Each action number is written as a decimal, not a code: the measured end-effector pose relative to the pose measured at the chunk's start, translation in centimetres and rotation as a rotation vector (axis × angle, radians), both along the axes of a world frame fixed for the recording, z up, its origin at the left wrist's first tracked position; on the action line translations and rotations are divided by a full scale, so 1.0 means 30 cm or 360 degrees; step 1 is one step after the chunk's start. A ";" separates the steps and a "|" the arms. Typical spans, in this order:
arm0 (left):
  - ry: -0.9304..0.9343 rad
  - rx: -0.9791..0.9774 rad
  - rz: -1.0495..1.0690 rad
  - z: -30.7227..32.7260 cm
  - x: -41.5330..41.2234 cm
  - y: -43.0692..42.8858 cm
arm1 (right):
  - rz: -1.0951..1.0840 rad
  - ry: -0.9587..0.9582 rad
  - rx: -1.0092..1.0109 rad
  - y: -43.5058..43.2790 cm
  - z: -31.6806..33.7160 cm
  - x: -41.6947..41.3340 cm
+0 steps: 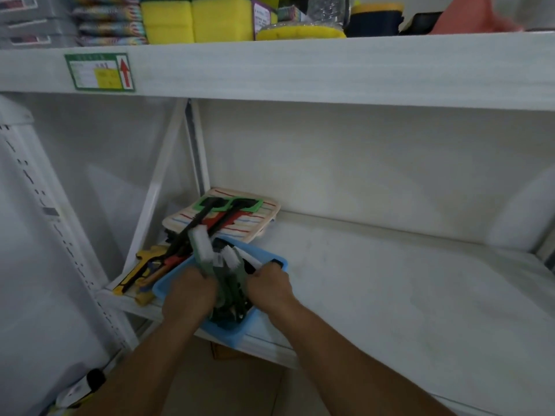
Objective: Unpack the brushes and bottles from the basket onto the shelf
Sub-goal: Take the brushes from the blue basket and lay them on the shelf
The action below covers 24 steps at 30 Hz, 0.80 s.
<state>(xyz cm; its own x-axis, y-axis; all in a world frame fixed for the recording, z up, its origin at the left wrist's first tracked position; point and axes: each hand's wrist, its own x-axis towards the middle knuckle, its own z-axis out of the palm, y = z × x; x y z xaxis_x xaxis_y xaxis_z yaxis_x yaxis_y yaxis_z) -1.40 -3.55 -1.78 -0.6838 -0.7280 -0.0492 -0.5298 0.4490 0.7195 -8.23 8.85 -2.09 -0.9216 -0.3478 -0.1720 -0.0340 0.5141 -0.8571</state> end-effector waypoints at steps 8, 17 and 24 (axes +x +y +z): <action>0.0445 0.0438 -0.0400 0.003 -0.087 0.446 | -0.0632 -0.0318 -0.0989 0.764 -0.015 0.025; -0.0149 0.0682 -0.1135 -0.259 -0.254 1.302 | -0.1516 -0.0259 -0.0469 1.620 -0.183 0.065; -0.0218 0.0125 -0.1261 -0.249 -0.354 1.539 | -0.1550 -0.0074 0.0079 1.733 -0.247 -0.009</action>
